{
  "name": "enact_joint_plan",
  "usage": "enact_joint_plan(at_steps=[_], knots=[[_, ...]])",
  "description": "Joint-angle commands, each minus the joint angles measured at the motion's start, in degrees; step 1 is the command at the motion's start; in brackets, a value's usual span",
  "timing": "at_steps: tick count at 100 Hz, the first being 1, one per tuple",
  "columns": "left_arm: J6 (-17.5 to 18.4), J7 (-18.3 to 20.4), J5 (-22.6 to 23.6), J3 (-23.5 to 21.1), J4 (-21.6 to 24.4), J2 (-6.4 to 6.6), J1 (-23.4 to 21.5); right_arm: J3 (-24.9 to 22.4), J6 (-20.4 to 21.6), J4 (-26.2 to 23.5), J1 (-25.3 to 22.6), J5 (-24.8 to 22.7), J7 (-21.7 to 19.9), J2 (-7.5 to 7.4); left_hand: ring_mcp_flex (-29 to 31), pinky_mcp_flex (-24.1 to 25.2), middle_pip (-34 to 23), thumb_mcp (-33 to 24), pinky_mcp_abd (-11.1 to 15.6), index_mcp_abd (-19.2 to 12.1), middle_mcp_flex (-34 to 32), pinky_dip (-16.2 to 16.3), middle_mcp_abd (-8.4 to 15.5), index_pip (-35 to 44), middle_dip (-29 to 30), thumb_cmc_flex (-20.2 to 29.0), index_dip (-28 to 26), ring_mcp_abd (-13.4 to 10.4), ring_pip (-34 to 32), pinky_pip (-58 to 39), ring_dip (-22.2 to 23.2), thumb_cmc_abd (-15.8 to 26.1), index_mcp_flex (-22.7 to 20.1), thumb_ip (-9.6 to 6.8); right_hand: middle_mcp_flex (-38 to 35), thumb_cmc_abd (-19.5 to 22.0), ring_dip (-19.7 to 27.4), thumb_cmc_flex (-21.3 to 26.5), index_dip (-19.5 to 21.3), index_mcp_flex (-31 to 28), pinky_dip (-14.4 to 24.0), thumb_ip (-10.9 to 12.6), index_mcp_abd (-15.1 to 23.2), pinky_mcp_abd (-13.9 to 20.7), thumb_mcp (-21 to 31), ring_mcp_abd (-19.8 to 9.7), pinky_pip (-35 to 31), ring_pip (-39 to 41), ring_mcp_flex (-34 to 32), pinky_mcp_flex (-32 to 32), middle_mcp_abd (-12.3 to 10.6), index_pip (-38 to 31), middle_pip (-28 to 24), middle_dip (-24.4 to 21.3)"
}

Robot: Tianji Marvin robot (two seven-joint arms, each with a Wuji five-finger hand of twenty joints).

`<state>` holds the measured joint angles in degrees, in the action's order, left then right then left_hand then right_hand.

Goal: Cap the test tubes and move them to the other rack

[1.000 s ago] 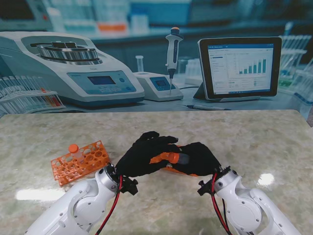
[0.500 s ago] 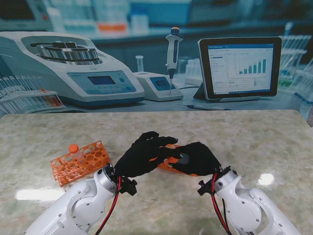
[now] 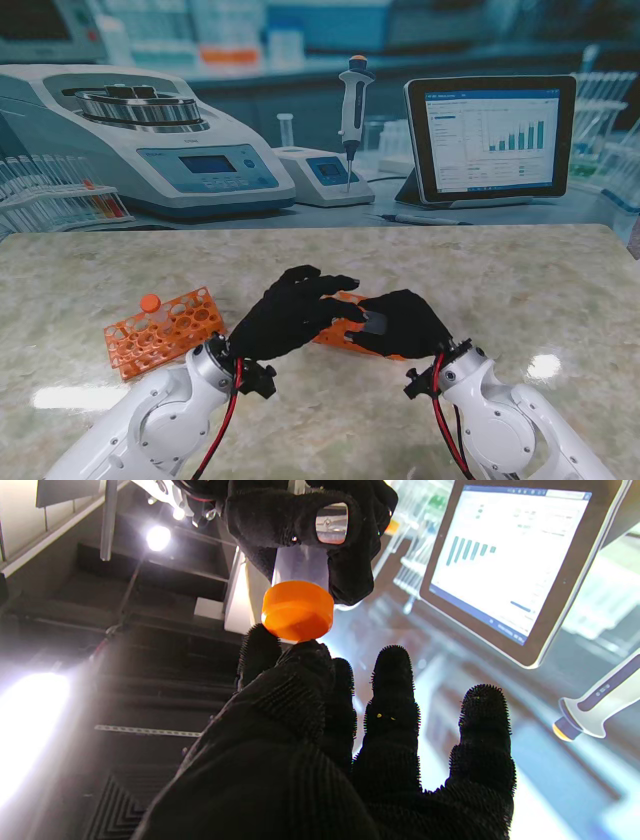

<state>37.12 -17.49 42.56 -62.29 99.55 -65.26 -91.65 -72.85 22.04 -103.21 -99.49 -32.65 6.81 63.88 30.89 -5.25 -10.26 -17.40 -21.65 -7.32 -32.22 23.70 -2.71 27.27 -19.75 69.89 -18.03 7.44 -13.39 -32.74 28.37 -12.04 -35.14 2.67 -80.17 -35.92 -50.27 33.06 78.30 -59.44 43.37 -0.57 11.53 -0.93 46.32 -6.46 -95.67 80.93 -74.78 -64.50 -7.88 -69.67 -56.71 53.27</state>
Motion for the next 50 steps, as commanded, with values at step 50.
enact_joint_plan(at_steps=[50], knots=[[-1.4, 2.8, -3.8, 2.1, 0.3, -0.02, 0.9, 0.0, 0.0, -0.7, -0.5, 0.1, -0.5, 0.13, 0.8, -1.1, 0.1, 16.9, -0.7, 5.3, 0.0, 1.4, -0.5, -5.7, -2.1, -10.2, -1.8, 1.2, 0.0, 0.5, 1.0, 1.9, 2.9, -3.34, -2.3, 1.0, -3.6, 0.5, 1.5, -2.5, 3.3, -1.2, 1.3, 3.4, -0.4, -7.1, -14.7, 10.7, -1.1, -3.6, -0.9, -2.9, -0.4, 1.0]])
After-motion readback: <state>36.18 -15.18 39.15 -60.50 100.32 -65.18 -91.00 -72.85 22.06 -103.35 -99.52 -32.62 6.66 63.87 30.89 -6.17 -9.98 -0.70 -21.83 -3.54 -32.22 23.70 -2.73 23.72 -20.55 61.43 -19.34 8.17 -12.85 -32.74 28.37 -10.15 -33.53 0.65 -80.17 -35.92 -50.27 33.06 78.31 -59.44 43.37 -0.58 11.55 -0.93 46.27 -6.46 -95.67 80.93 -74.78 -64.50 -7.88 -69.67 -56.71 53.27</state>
